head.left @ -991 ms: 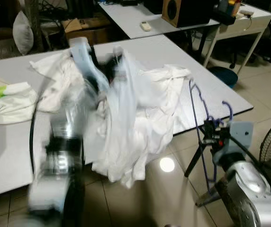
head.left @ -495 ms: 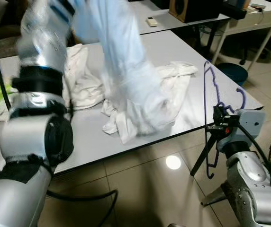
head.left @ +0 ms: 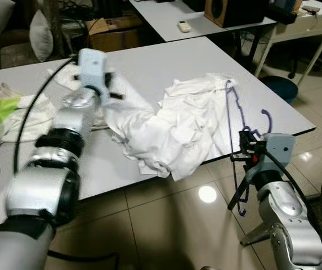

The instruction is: Hang hanger

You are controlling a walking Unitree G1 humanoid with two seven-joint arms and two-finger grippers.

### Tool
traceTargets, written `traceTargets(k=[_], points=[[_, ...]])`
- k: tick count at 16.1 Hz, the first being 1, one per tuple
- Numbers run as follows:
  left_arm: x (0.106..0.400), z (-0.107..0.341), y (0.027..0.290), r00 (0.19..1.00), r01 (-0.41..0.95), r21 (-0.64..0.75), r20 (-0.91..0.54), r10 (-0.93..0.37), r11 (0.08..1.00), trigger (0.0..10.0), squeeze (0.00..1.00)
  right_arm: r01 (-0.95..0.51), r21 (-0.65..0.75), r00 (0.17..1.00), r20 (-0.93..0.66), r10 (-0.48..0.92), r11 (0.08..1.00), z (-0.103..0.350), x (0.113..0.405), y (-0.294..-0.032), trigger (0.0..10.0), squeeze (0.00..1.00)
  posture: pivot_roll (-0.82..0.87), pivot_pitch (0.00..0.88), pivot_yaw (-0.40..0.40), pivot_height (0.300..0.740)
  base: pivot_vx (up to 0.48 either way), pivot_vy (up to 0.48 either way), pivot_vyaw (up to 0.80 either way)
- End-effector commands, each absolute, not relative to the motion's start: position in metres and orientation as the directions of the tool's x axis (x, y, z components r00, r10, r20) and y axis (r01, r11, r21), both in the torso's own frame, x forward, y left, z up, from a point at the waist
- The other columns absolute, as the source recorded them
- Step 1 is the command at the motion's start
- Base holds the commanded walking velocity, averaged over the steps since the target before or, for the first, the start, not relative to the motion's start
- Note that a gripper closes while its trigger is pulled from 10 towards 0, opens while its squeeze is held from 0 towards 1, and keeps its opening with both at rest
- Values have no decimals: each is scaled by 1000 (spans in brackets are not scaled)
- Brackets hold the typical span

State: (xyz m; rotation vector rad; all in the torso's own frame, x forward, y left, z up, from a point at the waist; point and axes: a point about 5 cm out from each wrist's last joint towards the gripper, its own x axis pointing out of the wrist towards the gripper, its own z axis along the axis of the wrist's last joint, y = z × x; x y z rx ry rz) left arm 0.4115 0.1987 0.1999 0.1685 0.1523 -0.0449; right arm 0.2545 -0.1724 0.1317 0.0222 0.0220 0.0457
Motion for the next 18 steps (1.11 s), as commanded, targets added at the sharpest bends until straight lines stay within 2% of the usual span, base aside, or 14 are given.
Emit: traceTargets(k=[1, 3, 5, 7, 8, 9, 10, 11, 12, 14, 16, 18], points=[[407, 188, 214, 978, 33, 223, -206, 14, 974, 10000, 1000, -44, 18, 999, -30, 44, 999, 131, 254, -172, 10000, 0, -133, 0, 82, 740, 0, 0, 0], [405, 194, 226, 985, 15, 259, -168, 30, 966, 10000, 1000, -28, 19, 999, -25, 29, 999, 131, 252, -175, 10000, 0, -136, 0, 88, 740, 0, 0, 0], [405, 207, 237, 992, 43, 261, -124, -11, 964, 10000, 1000, -5, 22, 1000, -30, 6, 1000, 129, 249, -179, 10000, 0, -138, 0, 92, 740, 0, 0, 0], [402, 211, 231, 963, 253, 220, -148, -225, 942, 10000, 1000, -6, 21, 999, -35, 7, 1000, 128, 247, -179, 10000, 0, -139, 0, 94, 740, 0, 0, 0], [399, 209, 218, 909, 414, 218, -149, -389, 884, 10000, 1000, -5, 21, 999, -38, 5, 1000, 127, 246, -180, 10000, 0, -139, 0, 94, 740, 0, 0, 0], [395, 205, 211, 861, 508, 212, -164, -482, 835, 10000, 1000, -3, 20, 999, -41, 4, 1000, 127, 246, -180, 10000, 0, -139, 0, 94, 740, 0, 0, 0], [383, 192, 196, 741, 672, 236, -220, -635, 702, 10000, 1000, -1, 19, 999, -45, 2, 1000, 126, 245, -181, 10000, 0, -140, 0, 93, 740, 0, 0, 0], [375, 182, 189, 690, 724, 248, -253, -678, 644, 10000, 1000, -1, 18, 999, -49, 2, 1000, 126, 244, -182, 10000, 0, -141, 0, 94, 740, 0, 0, 0], [364, 166, 179, 626, 780, 227, -291, -724, 583, 10000, 16, -4, 17, 998, -56, 5, 1000, 125, 243, -182, 10000, 0, -146, 0, 94, 740, 0, 0, 0], [350, 146, 169, 576, 817, 214, -321, -752, 535, 10000, 0, -11, 16, 997, -72, 12, 1000, 122, 240, -182, 10000, 0, -150, 0, 90, 740, 0, 0, 0], [331, 134, 159, 508, 860, 141, -315, -801, 490, 10000, 0, -24, 13, 996, -86, 25, 1000, 121, 237, -182, 10000, 0, -155, 0, 76, 740, 0, 0, 0], [321, 128, 155, 508, 860, 116, -302, -807, 498, 10000, 0, -32, 9, 995, -90, 32, 999, 121, 238, -182, 10000, 0, -153, 0, 63, 740, 0, 0, 0]])
